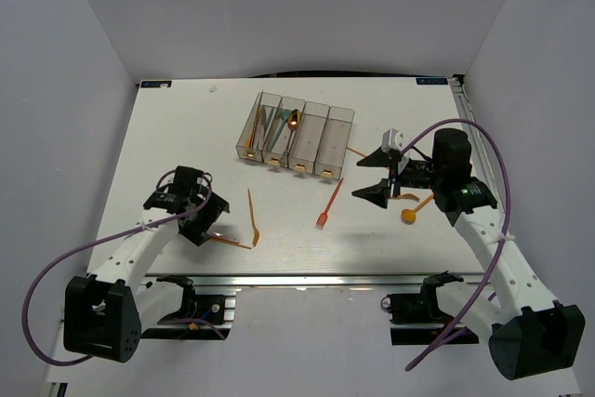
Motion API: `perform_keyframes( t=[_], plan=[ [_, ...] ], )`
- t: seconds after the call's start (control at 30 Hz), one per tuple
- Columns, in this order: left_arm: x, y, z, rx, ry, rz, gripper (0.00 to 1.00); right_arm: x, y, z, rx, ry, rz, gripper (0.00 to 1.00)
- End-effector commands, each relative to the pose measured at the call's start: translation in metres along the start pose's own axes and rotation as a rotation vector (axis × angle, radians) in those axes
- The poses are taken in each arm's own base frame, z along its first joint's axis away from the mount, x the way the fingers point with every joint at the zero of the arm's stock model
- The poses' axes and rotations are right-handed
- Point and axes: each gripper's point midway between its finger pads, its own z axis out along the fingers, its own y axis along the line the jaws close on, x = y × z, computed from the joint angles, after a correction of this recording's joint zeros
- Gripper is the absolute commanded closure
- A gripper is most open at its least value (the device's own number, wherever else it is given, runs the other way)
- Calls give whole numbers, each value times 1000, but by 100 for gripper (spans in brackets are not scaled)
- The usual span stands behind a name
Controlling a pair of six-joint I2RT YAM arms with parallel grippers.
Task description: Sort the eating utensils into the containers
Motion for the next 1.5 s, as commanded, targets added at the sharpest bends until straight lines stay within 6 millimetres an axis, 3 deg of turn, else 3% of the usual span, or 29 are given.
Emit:
perform_keyframes(
  t=[0.0,0.17,0.3,0.77,1.23,1.47],
  plan=[
    [-3,20,6,-77,-28,-17,10,-14,-6,-1,15,-27,-45,20],
    [-1,15,16,-76,-3,1,18,-15,-7,-1,20,-26,-51,20],
    [-12,12,15,-80,-43,12,20,-15,-7,-2,23,-25,-54,20],
    [-20,15,33,-115,-35,23,28,-13,-8,-2,29,-20,-49,20],
    [-24,3,32,-82,-21,25,35,-13,-9,-2,31,-20,-49,20],
    [-24,-8,21,-22,-16,15,36,-13,-9,-2,32,-19,-47,20]
  ],
)
